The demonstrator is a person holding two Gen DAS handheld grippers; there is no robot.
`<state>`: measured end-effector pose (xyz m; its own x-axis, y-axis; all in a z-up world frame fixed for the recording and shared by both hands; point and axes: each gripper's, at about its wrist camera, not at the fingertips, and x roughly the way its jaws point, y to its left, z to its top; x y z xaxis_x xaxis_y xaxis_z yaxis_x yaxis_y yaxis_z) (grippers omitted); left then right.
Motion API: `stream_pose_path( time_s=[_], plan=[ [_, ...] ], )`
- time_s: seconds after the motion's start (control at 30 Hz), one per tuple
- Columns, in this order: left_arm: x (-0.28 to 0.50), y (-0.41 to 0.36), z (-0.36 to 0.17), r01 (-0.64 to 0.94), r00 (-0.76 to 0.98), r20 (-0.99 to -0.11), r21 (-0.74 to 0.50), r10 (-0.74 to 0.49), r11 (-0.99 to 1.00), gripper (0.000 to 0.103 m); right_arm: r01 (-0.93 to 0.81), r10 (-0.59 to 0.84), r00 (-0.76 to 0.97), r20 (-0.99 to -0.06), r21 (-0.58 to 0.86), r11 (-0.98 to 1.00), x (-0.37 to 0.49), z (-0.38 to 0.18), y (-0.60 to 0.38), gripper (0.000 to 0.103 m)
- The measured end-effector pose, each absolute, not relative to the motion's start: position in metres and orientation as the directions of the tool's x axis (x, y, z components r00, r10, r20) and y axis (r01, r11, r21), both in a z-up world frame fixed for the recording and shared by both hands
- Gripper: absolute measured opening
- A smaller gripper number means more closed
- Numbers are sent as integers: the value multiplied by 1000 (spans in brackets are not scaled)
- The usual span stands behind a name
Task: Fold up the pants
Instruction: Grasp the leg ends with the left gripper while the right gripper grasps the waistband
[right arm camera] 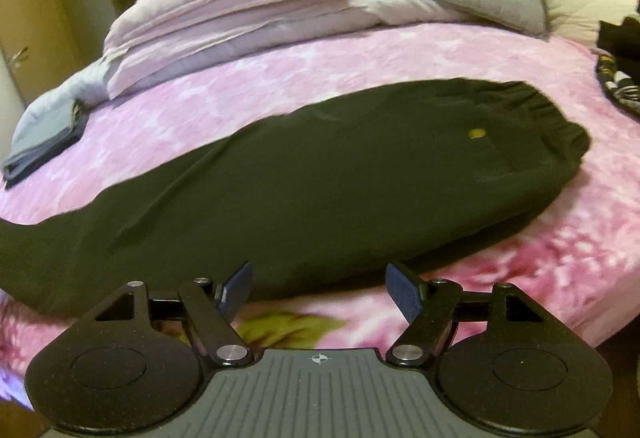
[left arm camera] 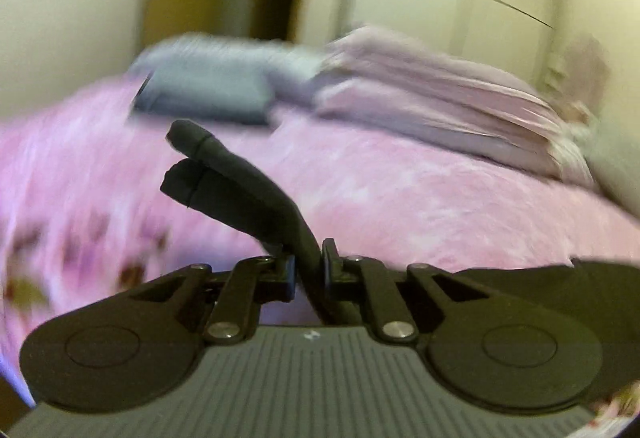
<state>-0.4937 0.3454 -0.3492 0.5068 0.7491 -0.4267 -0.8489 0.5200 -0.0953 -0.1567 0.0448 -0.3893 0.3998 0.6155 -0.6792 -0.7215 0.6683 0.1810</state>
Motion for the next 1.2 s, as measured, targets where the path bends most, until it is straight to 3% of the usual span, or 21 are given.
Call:
stream_pose_path(
  time_s=[0.23,0.37,0.47,0.53,0.7,0.8,0.9,1.03,1.2],
  plan=[
    [-383,266,-305,-585,737,-307,157,602,796,9,-645,609,475,-636,220,732,-122,-377,13,71],
    [-309,218,-354,-374,793,-445,185,417,909,16,-583,586,518,-623,243,775,-102,-375,-7,71],
    [-262,200,-428,-302,672,-651,195,353,933,18,-538,569,528,-630,270,798,-91,-376,-21,71],
    [-265,187,-438,-319,708,-586,233,394,919,17,-526,578,516,-632,298,796,-89,-376,-29,71],
    [-288,209,-405,-341,736,-617,16,278,940,32,-553,682,449,-577,420,720,-95,-372,-25,71],
    [-317,232,-386,-417,751,-597,-99,281,904,32,-551,824,283,-492,620,559,-99,-378,-2,70],
    [-346,259,-378,-499,742,-596,-187,306,846,32,-499,899,103,-425,760,416,-104,-395,33,58],
    [-382,285,-380,-591,712,-600,-231,365,773,32,-377,851,0,-526,788,487,-106,-419,79,55],
    [-408,308,-386,-626,716,-598,-321,360,711,32,-260,815,87,-573,777,573,-104,-427,107,55]
  ],
)
